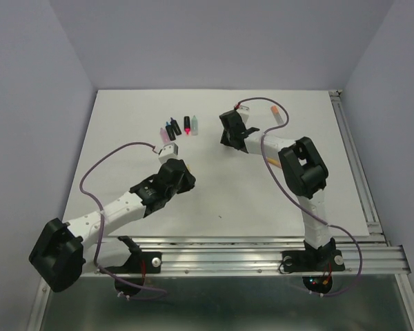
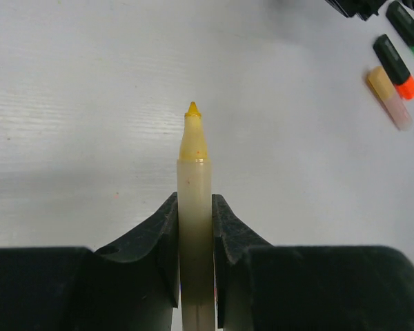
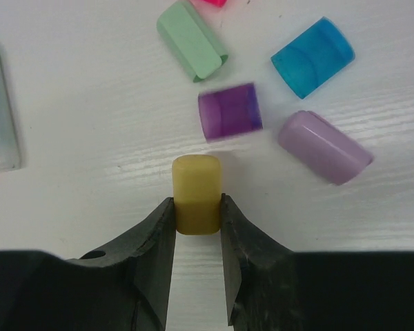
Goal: Open the pen caps
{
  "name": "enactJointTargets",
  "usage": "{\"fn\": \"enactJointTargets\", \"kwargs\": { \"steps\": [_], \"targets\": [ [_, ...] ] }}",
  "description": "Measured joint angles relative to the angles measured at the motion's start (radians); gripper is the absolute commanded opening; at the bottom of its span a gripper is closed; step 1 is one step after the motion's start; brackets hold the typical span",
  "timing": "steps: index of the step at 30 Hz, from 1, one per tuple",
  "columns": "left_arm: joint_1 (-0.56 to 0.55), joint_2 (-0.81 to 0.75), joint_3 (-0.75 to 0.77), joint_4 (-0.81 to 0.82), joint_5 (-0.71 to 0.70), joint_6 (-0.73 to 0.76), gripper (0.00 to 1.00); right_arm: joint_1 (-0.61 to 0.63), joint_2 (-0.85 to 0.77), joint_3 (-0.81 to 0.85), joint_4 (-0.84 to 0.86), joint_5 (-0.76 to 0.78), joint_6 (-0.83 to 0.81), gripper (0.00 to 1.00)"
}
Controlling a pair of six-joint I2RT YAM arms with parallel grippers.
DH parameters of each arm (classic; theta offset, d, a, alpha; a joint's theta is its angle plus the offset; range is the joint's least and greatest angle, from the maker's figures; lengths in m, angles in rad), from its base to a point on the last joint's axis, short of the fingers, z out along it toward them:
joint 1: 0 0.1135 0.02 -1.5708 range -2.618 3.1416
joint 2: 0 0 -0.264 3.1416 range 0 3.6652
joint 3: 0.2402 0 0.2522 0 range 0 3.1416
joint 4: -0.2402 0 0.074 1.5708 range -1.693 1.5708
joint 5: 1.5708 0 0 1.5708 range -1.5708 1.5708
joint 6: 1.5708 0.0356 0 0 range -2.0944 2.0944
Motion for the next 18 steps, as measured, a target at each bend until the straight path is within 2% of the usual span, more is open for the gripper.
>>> {"fn": "enactJointTargets", "kwargs": {
  "steps": [3,7,10,12,13,14,17,18],
  "targets": [
    [0.052,0.018,0.000,0.001,0.008,0.010,0.00,0.000,0.021,0.015,-0.005,-0.020,-0.036,0.08],
    [0.085,0.027,-0.001,0.002,0.024,0.027,0.00,0.000,0.023,0.015,-0.018,-0.024,-0.062,0.23],
    [0.106,0.040,-0.001,0.002,0.039,0.036,0.00,0.000,0.023,0.016,-0.028,-0.025,-0.071,0.28],
    [0.119,0.054,-0.001,0.007,0.048,0.046,0.00,0.000,0.023,0.019,-0.035,-0.027,-0.075,0.36],
    [0.130,0.064,0.000,0.011,0.055,0.051,0.00,0.000,0.023,0.023,-0.041,-0.031,-0.076,0.48],
    [0.139,0.073,0.000,0.014,0.061,0.056,0.00,0.000,0.023,0.027,-0.045,-0.033,-0.077,0.51],
    [0.167,0.108,0.008,0.017,0.071,0.073,0.00,0.000,0.022,0.038,-0.056,-0.043,-0.084,0.78],
    [0.176,0.121,0.016,0.016,0.074,0.080,0.00,0.000,0.021,0.040,-0.060,-0.043,-0.087,0.82]
  ]
}}
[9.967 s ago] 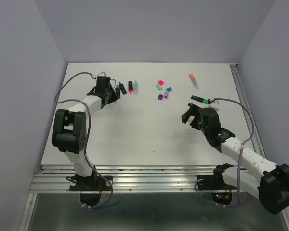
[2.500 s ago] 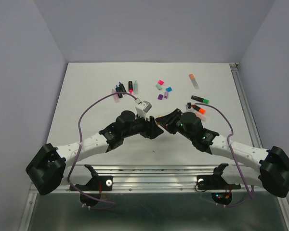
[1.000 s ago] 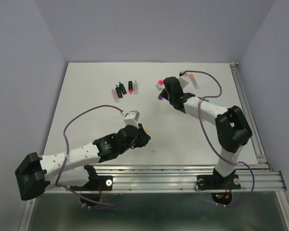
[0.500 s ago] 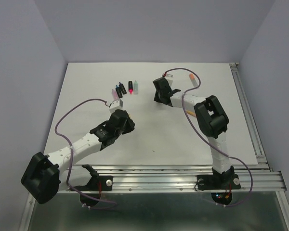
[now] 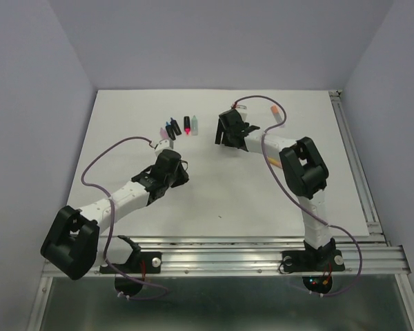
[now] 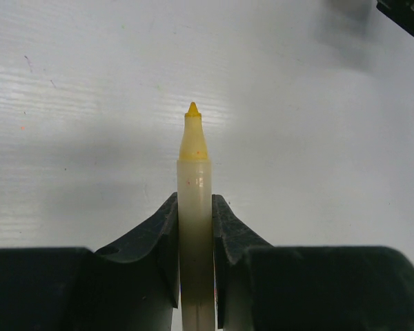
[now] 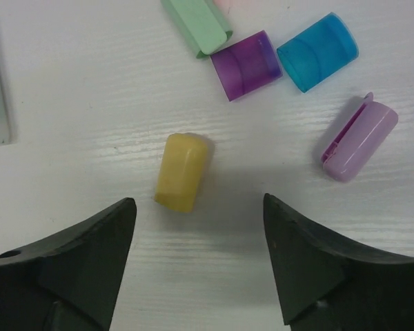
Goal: Open the pen caps
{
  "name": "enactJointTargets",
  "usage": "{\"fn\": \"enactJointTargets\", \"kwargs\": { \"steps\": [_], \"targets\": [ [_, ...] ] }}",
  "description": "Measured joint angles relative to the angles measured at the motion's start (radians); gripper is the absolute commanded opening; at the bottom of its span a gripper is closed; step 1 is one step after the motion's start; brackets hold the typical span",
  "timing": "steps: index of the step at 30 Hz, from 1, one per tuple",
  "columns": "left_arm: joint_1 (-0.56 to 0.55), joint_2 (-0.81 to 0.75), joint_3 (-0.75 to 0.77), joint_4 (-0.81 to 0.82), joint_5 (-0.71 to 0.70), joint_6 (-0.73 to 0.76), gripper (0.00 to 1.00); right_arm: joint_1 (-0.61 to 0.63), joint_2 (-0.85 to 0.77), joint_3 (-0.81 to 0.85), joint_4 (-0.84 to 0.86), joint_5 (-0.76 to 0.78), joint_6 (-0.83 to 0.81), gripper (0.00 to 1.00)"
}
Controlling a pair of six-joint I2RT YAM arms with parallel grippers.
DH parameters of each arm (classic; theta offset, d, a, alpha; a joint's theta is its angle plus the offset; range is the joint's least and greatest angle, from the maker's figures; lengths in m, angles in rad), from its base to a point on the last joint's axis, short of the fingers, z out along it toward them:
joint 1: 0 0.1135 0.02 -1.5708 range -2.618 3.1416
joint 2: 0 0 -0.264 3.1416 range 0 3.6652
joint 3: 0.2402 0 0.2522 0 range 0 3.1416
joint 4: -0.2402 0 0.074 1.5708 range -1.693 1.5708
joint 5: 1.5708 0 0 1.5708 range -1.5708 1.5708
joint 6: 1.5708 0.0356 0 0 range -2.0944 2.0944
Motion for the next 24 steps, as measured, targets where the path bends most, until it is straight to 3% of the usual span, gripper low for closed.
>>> {"fn": "enactJointTargets", "kwargs": {
  "steps": [6,12,17,24],
  "targets": [
    [0.049,0.104,0.099,0.004,0.011,0.038,0.00,0.000,-0.068,0.000,-0.055,-0.006,-0.007,1.00],
    [0.103,0.289,0.267,0.008,0.006,0.094,0.00,0.000,-0.370,-0.158,-0.048,0.037,0.017,1.00],
    [0.148,0.480,0.459,-0.036,0.006,0.164,0.00,0.000,-0.639,-0.405,-0.006,0.093,0.085,1.00],
    [0.177,0.646,0.640,-0.108,-0.006,0.272,0.02,0.000,-0.751,-0.666,-0.063,0.101,0.194,1.00]
  ]
}}
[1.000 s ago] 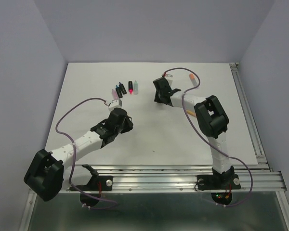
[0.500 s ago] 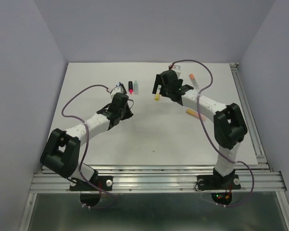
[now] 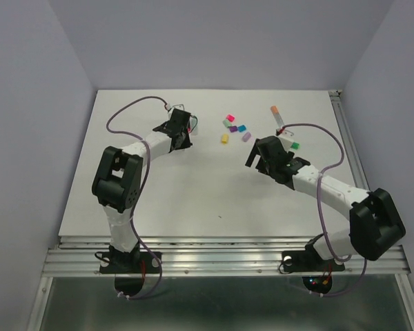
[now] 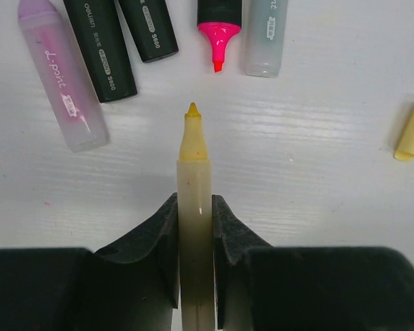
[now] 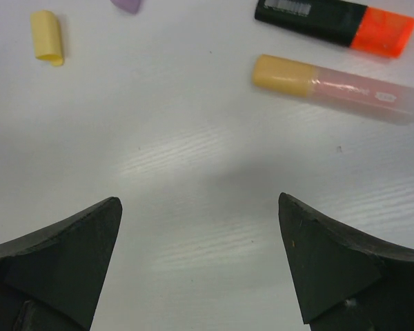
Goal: Open the pen caps
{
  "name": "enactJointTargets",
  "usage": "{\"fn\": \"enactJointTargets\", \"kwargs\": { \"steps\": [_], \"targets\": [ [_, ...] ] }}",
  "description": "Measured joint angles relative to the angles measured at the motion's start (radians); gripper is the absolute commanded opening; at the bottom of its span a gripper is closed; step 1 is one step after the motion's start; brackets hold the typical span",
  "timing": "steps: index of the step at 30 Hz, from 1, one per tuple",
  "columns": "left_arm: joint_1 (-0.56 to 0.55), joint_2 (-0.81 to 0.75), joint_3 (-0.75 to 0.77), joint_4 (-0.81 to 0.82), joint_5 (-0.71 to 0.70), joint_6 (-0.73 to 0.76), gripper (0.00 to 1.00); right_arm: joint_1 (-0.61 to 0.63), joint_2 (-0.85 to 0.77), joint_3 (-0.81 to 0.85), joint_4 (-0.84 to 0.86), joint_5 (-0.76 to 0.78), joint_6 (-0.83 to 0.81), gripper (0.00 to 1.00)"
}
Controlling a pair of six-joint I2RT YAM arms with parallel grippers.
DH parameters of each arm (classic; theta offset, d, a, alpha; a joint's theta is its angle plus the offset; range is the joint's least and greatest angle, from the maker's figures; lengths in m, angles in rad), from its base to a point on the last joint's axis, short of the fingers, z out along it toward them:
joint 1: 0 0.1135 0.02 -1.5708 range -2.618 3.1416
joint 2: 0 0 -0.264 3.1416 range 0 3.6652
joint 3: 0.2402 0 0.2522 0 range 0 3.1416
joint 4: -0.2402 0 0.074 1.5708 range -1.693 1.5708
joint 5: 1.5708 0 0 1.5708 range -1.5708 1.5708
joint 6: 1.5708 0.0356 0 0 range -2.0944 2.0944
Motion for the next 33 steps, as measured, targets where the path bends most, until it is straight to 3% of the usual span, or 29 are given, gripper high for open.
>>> {"fn": "enactJointTargets", "kwargs": {
  "steps": [6,11,12,16,20,27,28,29,33],
  "targets": [
    [0.006,0.085,0.055,-0.033,-0.015,0.099,0.04,0.000,-0.203,-0.145,-0.049,-0.003,0.059,1.00],
    [0.015,0.148,0.089,-0.058,-0.022,0.140,0.11,0.000,-0.325,-0.206,-0.029,-0.024,0.070,1.00],
    [0.018,0.156,0.103,-0.065,-0.024,0.143,0.15,0.000,-0.334,-0.212,-0.025,-0.025,0.071,1.00],
    [0.027,0.162,0.124,-0.077,-0.027,0.148,0.48,0.000,-0.333,-0.216,-0.026,-0.024,0.070,1.00],
    [0.032,0.161,0.124,-0.110,-0.019,0.145,0.69,0.000,-0.325,-0.216,-0.027,-0.024,0.080,1.00],
    [0.032,0.113,0.117,-0.145,-0.005,0.136,0.80,0.000,-0.306,-0.216,-0.045,-0.018,0.089,1.00],
    [0.032,0.090,0.110,-0.145,-0.002,0.134,0.93,0.000,-0.307,-0.216,-0.047,-0.013,0.089,1.00],
    [0.032,0.060,0.100,-0.150,0.003,0.133,0.99,0.000,-0.307,-0.216,-0.051,-0.008,0.089,1.00],
    [0.029,-0.087,0.053,-0.153,0.020,0.110,0.99,0.000,-0.306,-0.215,-0.082,0.014,0.076,1.00]
  ]
}}
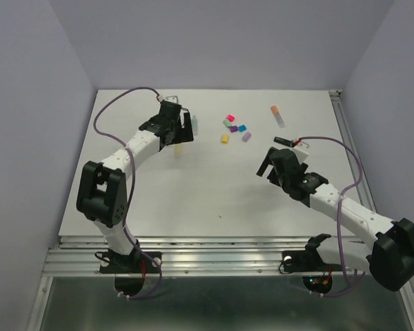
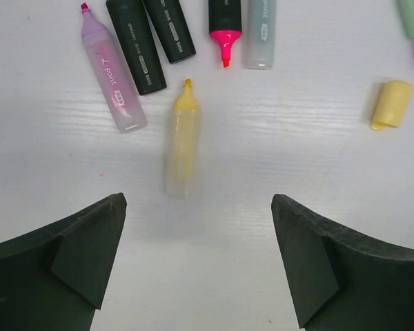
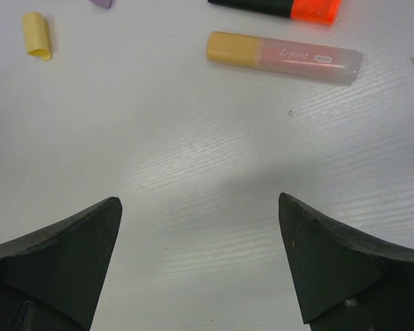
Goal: Open the pen caps
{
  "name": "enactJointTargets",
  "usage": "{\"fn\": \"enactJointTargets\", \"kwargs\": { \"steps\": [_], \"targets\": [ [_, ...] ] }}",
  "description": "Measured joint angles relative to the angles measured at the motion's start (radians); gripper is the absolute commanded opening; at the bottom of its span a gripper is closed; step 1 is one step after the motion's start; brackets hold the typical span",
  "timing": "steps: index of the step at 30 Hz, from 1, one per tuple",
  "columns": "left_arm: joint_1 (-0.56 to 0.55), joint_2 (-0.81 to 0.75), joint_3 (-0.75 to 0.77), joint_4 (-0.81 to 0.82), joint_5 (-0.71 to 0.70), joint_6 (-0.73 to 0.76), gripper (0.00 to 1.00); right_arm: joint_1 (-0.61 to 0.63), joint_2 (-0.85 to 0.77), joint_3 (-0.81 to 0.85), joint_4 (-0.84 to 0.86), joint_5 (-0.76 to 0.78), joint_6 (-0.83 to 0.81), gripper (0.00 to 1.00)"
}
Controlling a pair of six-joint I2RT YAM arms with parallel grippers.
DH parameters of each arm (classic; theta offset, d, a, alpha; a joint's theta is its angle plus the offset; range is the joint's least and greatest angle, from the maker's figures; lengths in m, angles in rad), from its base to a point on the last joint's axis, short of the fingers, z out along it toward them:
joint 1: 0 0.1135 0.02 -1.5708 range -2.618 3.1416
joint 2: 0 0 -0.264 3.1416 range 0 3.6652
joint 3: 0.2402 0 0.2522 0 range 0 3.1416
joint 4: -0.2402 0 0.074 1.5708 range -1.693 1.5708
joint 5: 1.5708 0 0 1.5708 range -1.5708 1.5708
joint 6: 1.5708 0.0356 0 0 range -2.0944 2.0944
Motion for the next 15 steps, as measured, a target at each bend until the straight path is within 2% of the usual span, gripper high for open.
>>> {"fn": "enactJointTargets", "kwargs": {
  "steps": [5,9,15],
  "targets": [
    [-0.039,-0.271,-0.145,0.053,0.037,-0.058,0.99,0.000,0.045,0.026,-0.031,0.053,-0.087,1.00],
    [-0.121,-0.453,-0.312,0.102,0.062,-0.107,0.99,-0.007,0.138,0.087,-0.003,0.082,-0.269,1.00],
    [-0.166,-0.552,-0.476,0.131,0.109,-0.166,0.99,-0.090,0.385,0.310,0.010,0.042,-0.523,1.00]
  ]
}}
